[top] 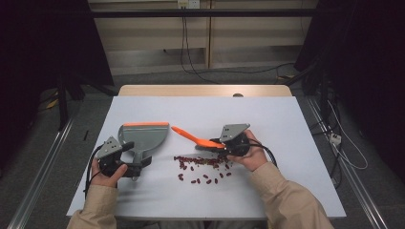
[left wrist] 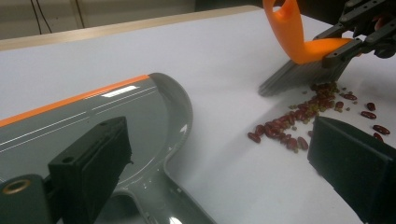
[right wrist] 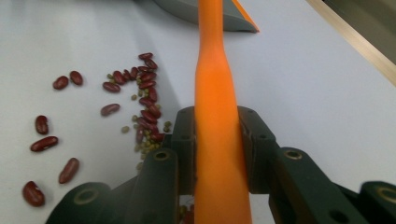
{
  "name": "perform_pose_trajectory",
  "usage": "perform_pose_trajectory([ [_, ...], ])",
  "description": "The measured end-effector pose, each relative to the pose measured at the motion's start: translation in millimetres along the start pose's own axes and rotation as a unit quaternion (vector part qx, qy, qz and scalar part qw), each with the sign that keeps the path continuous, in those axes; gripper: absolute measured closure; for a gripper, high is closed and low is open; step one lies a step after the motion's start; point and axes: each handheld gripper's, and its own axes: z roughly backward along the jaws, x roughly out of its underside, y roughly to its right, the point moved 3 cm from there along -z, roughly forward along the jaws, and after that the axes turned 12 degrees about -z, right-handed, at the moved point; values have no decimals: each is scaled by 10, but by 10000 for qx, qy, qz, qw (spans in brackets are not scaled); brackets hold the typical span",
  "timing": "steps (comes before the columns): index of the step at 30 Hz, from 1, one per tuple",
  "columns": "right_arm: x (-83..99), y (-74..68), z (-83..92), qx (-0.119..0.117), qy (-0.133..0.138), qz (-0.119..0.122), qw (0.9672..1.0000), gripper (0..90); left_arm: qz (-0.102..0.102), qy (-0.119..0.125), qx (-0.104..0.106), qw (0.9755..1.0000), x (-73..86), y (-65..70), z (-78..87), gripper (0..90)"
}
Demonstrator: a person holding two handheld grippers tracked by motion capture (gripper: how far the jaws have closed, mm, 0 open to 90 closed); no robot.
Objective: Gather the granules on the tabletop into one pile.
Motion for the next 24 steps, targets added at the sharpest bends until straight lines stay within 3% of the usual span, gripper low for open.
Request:
perform_pose_trajectory([
  [8, -35, -79, 1, -146, 67, -47, 9999, 714, -9, 6, -20, 10000, 0, -8, 9, 56],
  [13, -93, -66, 38, -63, 236, -126, 9996, 713, -13, -5, -3, 10000, 0, -3, 6, 56],
  [19, -182, -46, 98, 60, 506, -684, 9964, 714, -20, -4, -3, 10000, -2, -2, 4, 56],
  [24, -257, -77, 94, 165, 705, -1111, 9912, 714, -25, -1, -11, 10000, -3, 0, 9, 56],
])
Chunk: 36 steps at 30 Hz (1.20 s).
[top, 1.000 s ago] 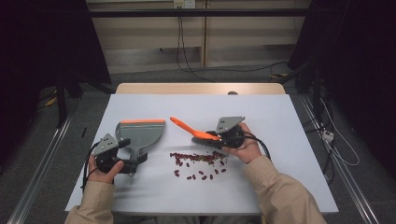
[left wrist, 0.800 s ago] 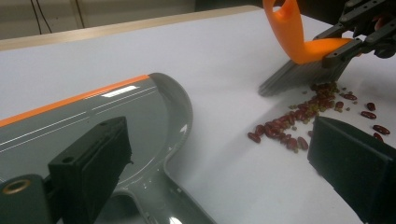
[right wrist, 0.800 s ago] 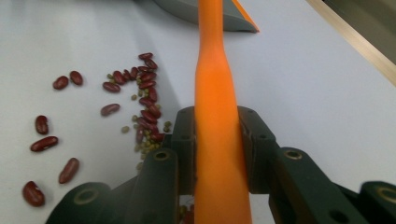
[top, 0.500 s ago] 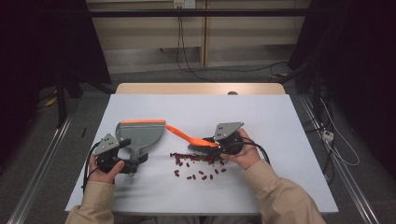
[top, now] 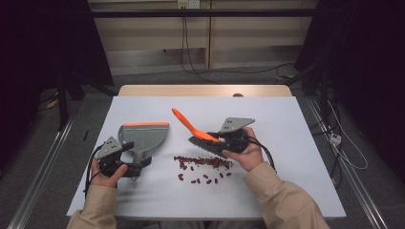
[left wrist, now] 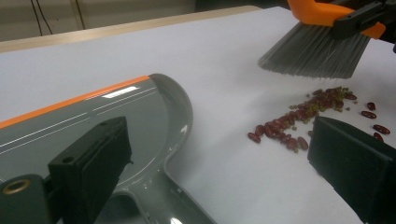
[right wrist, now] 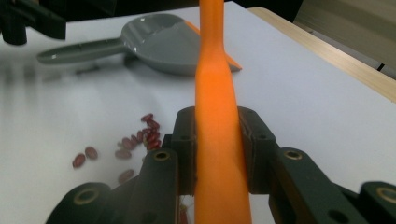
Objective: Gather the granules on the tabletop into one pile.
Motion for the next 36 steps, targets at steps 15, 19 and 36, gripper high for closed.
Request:
perform_pose_trajectory([
  [15, -78, -257, -201, -232, 250, -1269, 9913, 714, -6, 36, -4, 10000, -8, 4, 2, 56],
  [19, -81, -302, -253, -274, 274, -1534, 9874, 713, 13, 33, 3, 10000, -7, 7, -2, 56],
  [36, -37, -559, -541, -164, 228, -2342, 9718, 714, -10, 29, -15, 10000, -10, -4, 9, 56],
])
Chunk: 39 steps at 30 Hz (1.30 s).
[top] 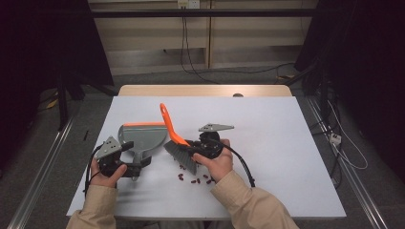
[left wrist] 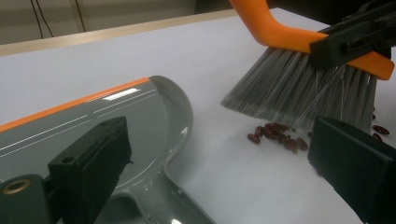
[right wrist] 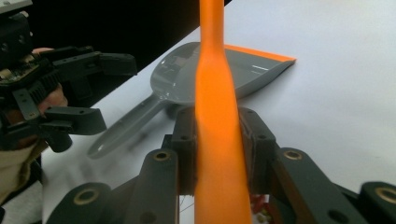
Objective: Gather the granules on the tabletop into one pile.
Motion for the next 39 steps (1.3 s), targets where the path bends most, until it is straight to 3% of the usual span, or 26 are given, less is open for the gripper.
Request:
perform_pose_trajectory([
  [6, 92, -89, -100, 6, -68, -216, 9997, 714, -8, 27, -10, 10000, -9, 2, 5, 56],
  [13, 187, -143, -222, -87, -179, -721, 9972, 713, 3, 47, -32, 10000, -11, -11, 15, 56],
  [18, 266, -107, -327, 263, -320, -778, 9961, 713, -26, 22, -16, 10000, -11, -8, 16, 57],
  [20, 260, -62, -318, 375, -350, -912, 9945, 713, 14, 57, -31, 10000, -13, -8, 17, 56],
  [28, 263, 55, -215, 723, -390, -936, 9922, 709, 22, 74, -46, 10000, -16, -9, 30, 56],
  [39, 261, 209, -14, 934, -298, -1075, 9893, 707, -56, 21, -48, 10000, -13, -9, 27, 57],
])
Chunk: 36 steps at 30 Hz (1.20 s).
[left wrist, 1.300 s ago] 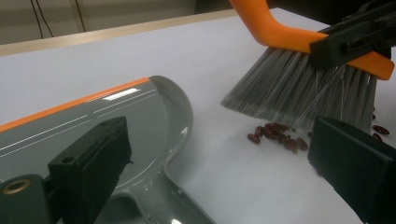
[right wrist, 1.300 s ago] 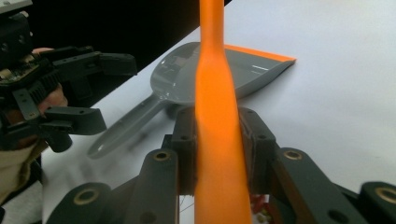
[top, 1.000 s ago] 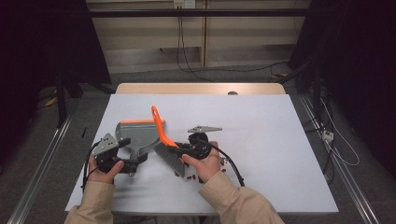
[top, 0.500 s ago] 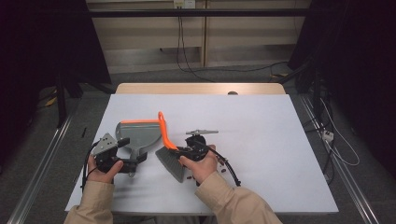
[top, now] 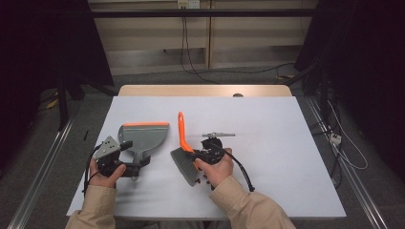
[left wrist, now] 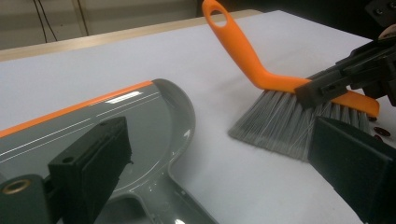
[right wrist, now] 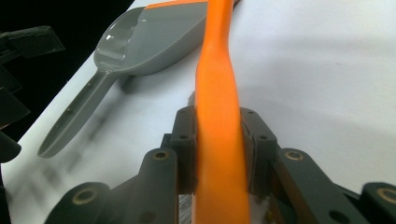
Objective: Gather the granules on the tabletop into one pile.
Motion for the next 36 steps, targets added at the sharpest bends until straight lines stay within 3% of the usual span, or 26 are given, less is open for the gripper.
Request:
perform_pose_trajectory([
  [21, -50, 291, 268, 217, 179, -247, 9993, 706, -39, -38, 18, 10000, -4, 19, -18, 57],
  [36, -105, 361, 337, 248, 216, -291, 9990, 707, -51, -50, 27, 10000, -2, 21, -30, 56],
])
